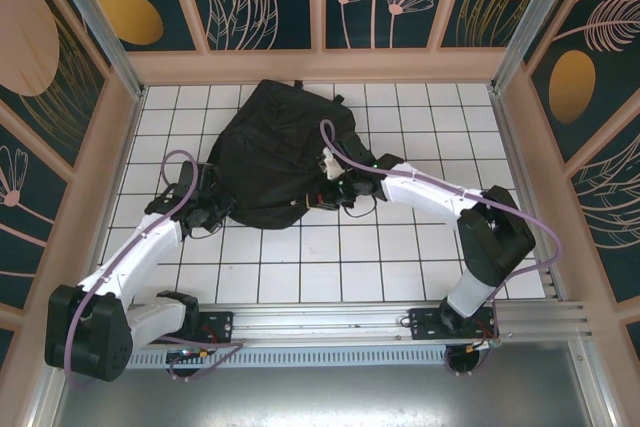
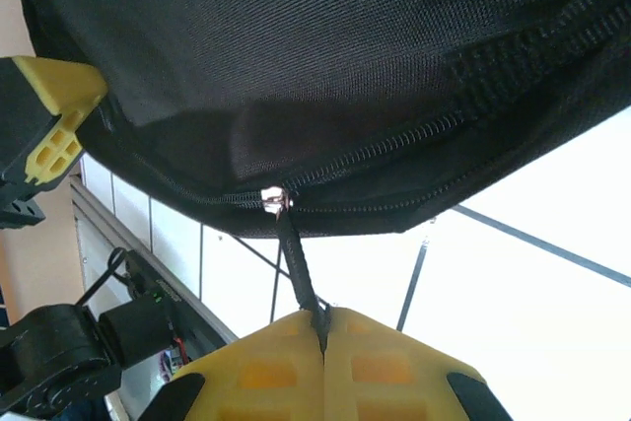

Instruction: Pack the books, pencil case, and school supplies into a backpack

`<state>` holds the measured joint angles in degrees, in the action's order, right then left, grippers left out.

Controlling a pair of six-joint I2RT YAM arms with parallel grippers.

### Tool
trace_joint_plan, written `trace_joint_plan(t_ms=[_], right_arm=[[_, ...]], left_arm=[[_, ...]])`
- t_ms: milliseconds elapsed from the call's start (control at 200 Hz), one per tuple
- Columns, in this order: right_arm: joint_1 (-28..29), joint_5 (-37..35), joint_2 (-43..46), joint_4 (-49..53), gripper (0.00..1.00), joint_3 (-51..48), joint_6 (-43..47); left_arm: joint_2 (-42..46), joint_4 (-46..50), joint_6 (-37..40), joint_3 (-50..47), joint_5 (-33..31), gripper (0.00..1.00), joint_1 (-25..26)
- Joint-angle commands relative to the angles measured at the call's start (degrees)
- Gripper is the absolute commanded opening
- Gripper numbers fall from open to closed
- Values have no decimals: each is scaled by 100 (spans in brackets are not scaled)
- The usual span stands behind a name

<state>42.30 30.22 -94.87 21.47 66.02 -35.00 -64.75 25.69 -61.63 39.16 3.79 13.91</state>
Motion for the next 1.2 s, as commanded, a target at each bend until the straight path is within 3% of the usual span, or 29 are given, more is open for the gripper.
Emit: trace_joint_plan(t_ms=[0, 60, 90, 135, 195, 330, 400, 530, 726, 851, 1016, 1191], right_arm=[[72, 255, 123, -200, 0, 78, -85], [211, 303, -68, -360, 0, 292, -236], [296, 379, -244, -437, 0, 494, -328], [421, 455, -493, -517, 0, 798, -472], [534, 576, -822, -630, 0, 1183, -681], [635, 743, -1293, -788, 0, 1881, -1029], [641, 784, -1397, -896, 0, 2055, -1167], [639, 813, -1412, -1012, 0, 2124, -1283], [715, 762, -1252, -1183, 0, 1893, -1360], [770, 715, -1123, -1352, 0, 1668, -1426], [859, 647, -1043, -1387, 0, 1576, -1404], [924, 591, -1027, -1435, 0, 1562, -1384]], left_arm=[[-226, 190, 418, 400, -639, 0, -56], [-407, 186, 562, 626, -625, 2, -68], [-513, 226, 614, 757, -612, 11, -71], [-634, 329, 673, 948, -581, 32, -72], [-688, 469, 702, 1143, -492, 47, -70], [-320, 792, 497, 1227, -414, 62, -68], [-2, 1041, 77, 1089, -378, 63, -66], [628, 790, -973, 365, 303, 64, -27], [693, 503, -1816, 175, 423, 65, 269], [498, 366, -2125, 318, 244, 65, 636], [377, 249, -2446, 277, 179, 63, 736], [219, 60, -2556, 91, 79, 50, 744]])
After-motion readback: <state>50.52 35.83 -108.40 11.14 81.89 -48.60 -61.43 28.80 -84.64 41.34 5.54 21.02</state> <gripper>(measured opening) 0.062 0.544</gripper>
